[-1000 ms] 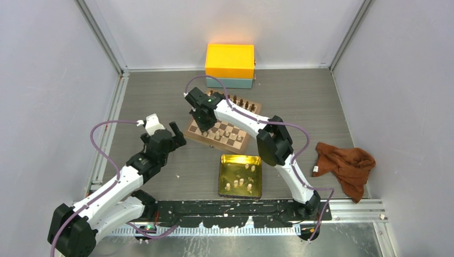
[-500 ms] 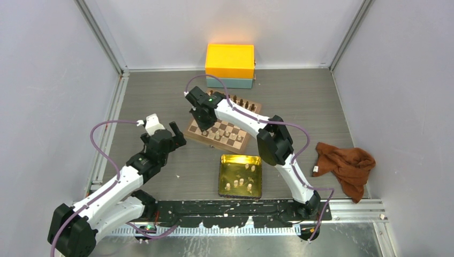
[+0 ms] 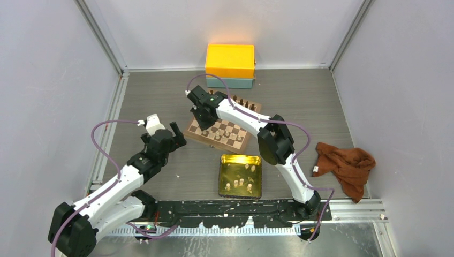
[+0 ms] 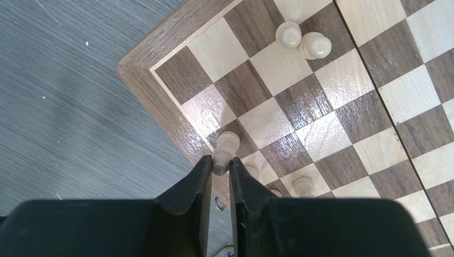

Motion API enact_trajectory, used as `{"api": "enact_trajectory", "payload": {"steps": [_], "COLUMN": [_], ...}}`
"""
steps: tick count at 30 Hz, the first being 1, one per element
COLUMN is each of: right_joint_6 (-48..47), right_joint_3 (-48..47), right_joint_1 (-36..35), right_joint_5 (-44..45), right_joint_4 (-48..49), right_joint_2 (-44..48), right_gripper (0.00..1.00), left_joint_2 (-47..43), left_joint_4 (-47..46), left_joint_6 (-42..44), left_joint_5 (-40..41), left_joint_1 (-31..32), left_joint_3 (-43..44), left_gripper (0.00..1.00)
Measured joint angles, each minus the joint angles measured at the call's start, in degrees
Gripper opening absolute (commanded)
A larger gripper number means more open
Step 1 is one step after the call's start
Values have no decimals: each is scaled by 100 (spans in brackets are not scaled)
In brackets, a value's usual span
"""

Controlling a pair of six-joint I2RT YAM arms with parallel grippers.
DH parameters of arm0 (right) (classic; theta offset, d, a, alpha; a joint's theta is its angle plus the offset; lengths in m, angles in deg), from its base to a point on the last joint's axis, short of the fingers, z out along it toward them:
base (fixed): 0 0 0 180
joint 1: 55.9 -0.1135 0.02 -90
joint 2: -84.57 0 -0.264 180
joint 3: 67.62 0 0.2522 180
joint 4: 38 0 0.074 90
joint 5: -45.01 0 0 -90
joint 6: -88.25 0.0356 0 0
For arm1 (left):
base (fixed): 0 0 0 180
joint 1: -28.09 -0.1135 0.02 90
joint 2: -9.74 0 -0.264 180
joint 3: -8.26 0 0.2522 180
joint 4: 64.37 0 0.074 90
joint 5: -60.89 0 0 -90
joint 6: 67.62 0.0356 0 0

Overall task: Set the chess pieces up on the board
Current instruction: Place the chess piece on the chessboard.

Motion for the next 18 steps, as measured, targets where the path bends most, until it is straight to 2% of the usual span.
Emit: {"api": "enact_trajectory", "payload": {"steps": [8,18], "right_joint_6": [-17,-79], "right_joint_3": [68,232], "right_joint_1": [9,9], "right_joint_5": [-22,-20], "right_joint_4": [50,24], "right_joint_2": [17,17], "right_gripper": [29,30], "left_joint_2": [28,28], "left_joint_4": [0,0], "left_joint_6": [2,2], "left_joint_5": [0,0], "left_joint_1": [0,0], "left_joint_3": [0,0], "left_gripper": [98,98]}}
